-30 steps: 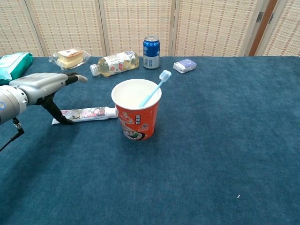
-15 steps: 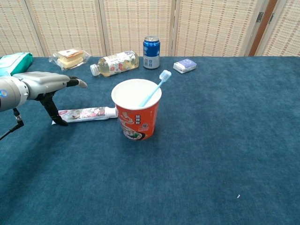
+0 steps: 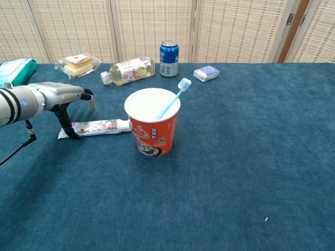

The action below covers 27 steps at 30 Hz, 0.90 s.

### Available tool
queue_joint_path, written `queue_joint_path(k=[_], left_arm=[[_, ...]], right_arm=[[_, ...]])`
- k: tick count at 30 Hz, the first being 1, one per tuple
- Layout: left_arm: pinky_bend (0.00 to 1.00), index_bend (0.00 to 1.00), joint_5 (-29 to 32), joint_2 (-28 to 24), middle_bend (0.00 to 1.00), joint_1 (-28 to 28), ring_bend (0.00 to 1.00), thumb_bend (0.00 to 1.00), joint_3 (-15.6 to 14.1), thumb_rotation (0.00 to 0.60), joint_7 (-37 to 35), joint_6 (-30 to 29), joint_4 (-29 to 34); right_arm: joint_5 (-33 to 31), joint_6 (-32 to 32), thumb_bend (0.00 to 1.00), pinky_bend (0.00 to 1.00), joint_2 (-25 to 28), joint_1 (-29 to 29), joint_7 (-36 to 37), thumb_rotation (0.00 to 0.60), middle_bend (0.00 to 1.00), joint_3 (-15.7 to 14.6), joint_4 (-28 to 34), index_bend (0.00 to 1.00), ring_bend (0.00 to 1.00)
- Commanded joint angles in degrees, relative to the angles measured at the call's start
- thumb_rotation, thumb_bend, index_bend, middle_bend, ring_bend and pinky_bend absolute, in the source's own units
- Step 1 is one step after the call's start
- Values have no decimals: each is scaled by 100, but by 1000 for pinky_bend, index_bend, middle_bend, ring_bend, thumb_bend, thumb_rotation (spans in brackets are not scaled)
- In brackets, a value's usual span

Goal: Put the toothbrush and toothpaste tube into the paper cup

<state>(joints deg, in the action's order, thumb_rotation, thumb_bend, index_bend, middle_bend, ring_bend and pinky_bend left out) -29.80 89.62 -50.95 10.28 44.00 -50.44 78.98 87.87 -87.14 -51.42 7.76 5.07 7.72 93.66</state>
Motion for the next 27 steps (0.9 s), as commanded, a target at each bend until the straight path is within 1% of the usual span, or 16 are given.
queue_joint_path(k=[1,8,16,18,21,27], left_arm=[[0,230,95,32,0,-62,0,0,-54,600,20,-2,-51],[0,232,189,12,0,-115,0,0,-131,600,33,-179,83],[0,240,326,-100,0,-174,0,0,-179,600,185,-536,564],[0,252,463,-107,0,-212,0,0,-166,600,258,-620,664],[0,265,847,-107,0,-299,0,0,-115,600,395,-683,759],[0,278,1285,36,0,-467,0,0,-145,600,713,-893,731]], right_arm=[[12,-2,0,287,-15,6,31,600,0,-4,-30,0,0],[159,-205,0,287,7,-75,-8,600,0,-40,24,0,0],[362,-517,0,287,81,-253,-208,600,0,-123,267,0,0],[430,-584,0,287,92,-297,-251,600,0,-155,319,0,0],[526,-686,0,287,116,-358,-311,600,0,-192,391,0,0],[674,-811,0,287,180,-457,-406,600,0,-263,506,0,0]])
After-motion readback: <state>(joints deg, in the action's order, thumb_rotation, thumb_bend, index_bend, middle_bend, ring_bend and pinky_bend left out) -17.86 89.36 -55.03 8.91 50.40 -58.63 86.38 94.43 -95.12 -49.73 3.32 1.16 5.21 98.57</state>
